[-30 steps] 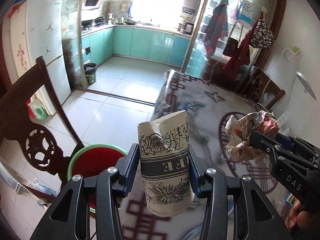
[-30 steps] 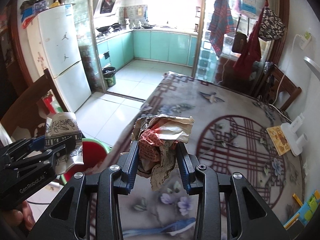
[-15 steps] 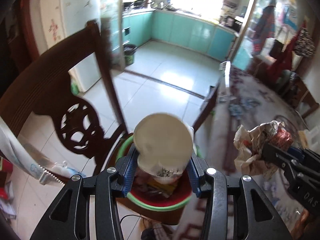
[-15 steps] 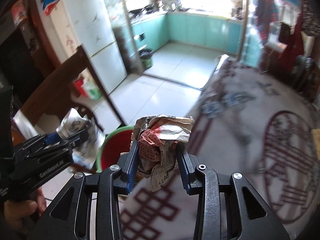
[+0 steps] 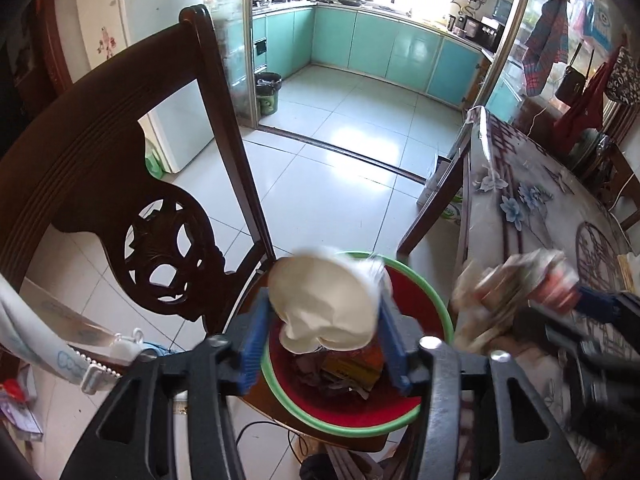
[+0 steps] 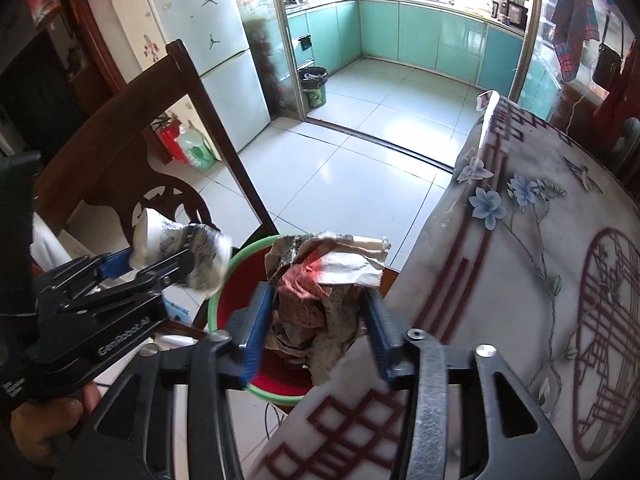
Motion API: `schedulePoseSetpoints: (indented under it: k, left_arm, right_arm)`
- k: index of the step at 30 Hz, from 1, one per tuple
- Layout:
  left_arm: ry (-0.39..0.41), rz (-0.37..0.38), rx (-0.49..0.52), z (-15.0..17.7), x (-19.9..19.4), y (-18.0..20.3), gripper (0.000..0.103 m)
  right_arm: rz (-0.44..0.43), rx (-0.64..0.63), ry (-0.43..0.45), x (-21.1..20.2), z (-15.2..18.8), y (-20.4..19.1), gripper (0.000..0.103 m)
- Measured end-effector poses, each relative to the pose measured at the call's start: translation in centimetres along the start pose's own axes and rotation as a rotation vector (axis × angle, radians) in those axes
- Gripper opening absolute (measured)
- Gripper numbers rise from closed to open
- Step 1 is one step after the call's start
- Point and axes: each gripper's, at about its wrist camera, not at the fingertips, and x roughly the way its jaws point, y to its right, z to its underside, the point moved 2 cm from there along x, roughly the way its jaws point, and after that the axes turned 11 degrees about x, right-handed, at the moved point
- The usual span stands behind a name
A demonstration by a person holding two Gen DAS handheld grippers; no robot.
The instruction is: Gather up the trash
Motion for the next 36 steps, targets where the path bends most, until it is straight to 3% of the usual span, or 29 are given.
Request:
schedulePoseSetpoints:
  k: [1,7,11,13,18,24,28,33,36]
  left_arm:
    - [0.001,-0.005,0.003,-0.2,-0.1,0.2,0.065]
    - [-0.002,0.011,0.005,-0.9,-0.6,1.4,0.068]
    - [0.086,0.046,0.003,-1.9,-3.0,2.9,0.068]
    - [0.160,0.050,0.003,-2.8,-4.9,3.8,0.078]
    - [0.377,0.041,0.000,-5.2,-10.7,6.5,0.085]
    - [0.532,0.081,0.035,-7.4,-15.8,10.0,0.086]
    - [0.561,0.039,0.045,-7.9,-17.2,11.5,0.087]
    - [0.591,0.034,0.049,-8.2,-18.6,12.9,0.087]
    - [0.596,-0.055,0.029,-7.9,-19.0,12.9,0.088]
  right_arm:
    - [0.002,0.001,0.013,-0.2,-0.1,0.0,0.082]
    - [0.031,0.012,0.071,-2.7,-0.5,1.0,0.085]
    - [0.038,0.046,0.157,-5.9,-1.0,2.4,0.096]
    - [0.060,0.055,0.236,-8.3,-1.4,3.2,0.102]
    - [0.118,0.072,0.404,-13.9,-2.5,5.1,0.102]
    - [0.165,0.094,0.532,-18.6,-3.4,6.8,0.102]
    - [0.201,0.096,0.612,-20.5,-3.4,7.5,0.103]
    - [0.306,0.064,0.710,-22.1,-3.2,8.2,0.103]
    - [0.343,0.049,0.788,-23.3,-2.6,8.5,0.103]
